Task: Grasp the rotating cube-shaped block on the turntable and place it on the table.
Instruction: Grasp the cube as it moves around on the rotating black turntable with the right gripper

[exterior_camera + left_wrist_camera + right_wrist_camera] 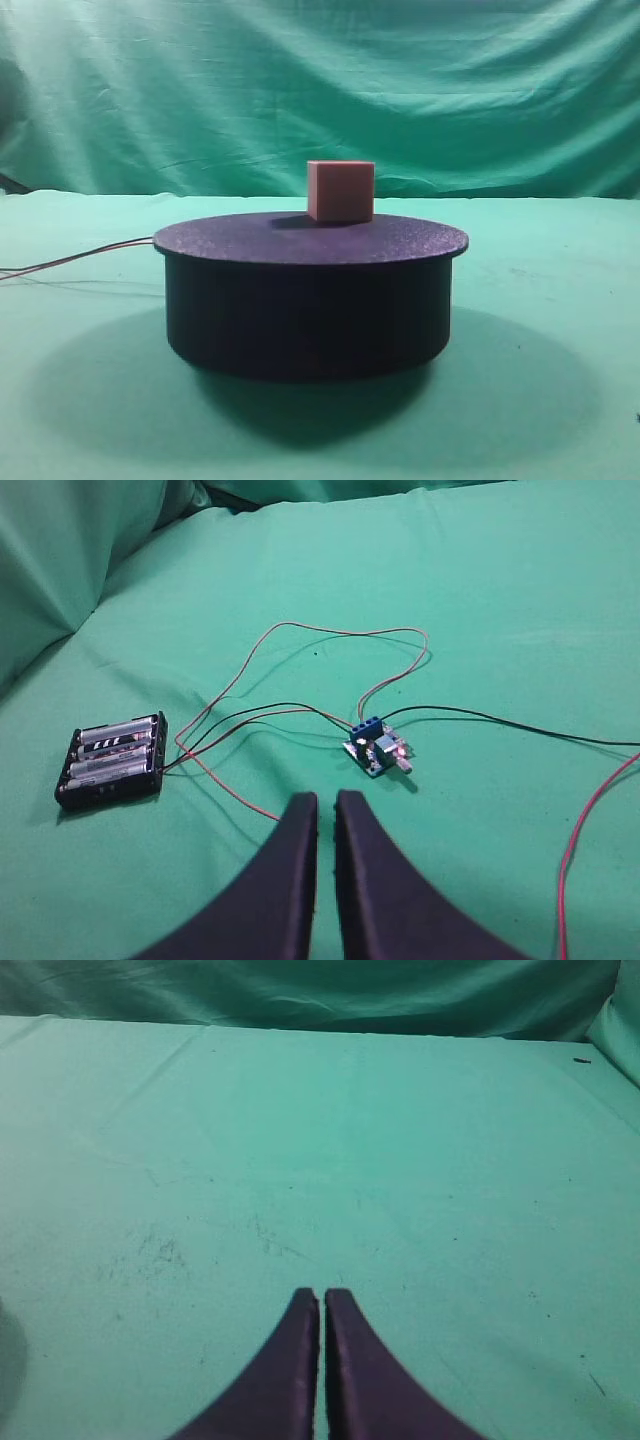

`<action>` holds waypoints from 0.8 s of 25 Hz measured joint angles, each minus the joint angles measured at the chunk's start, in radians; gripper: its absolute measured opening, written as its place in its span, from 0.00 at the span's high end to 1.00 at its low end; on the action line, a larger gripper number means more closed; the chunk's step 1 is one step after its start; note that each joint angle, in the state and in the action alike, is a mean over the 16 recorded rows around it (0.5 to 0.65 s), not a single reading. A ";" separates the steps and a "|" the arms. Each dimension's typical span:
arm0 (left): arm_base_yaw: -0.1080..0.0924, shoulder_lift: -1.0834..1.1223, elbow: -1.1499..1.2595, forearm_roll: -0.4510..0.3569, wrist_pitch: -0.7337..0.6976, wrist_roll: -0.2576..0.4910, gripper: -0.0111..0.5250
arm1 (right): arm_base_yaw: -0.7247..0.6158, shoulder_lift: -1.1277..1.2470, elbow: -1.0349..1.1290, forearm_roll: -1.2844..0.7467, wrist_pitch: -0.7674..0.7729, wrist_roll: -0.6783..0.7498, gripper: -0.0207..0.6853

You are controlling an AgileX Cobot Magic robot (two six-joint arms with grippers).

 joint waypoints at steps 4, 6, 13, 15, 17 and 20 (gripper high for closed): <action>0.000 0.000 0.000 0.000 0.000 0.000 0.98 | 0.000 0.000 0.000 0.000 0.000 0.000 0.97; 0.000 0.000 0.000 0.000 0.000 0.000 0.98 | 0.000 0.000 0.000 0.000 0.000 0.000 0.97; 0.000 0.000 0.000 0.000 0.000 0.000 0.98 | 0.000 0.000 0.001 0.012 -0.027 0.002 0.97; 0.000 0.000 0.000 0.000 0.000 0.000 0.98 | 0.000 0.000 0.001 0.036 -0.069 0.006 0.97; 0.000 0.000 0.000 0.000 0.000 0.000 0.98 | 0.000 0.000 0.001 0.064 -0.123 0.011 0.97; 0.000 0.000 0.000 0.000 0.000 0.000 0.98 | 0.000 0.002 -0.010 0.106 -0.185 0.013 0.97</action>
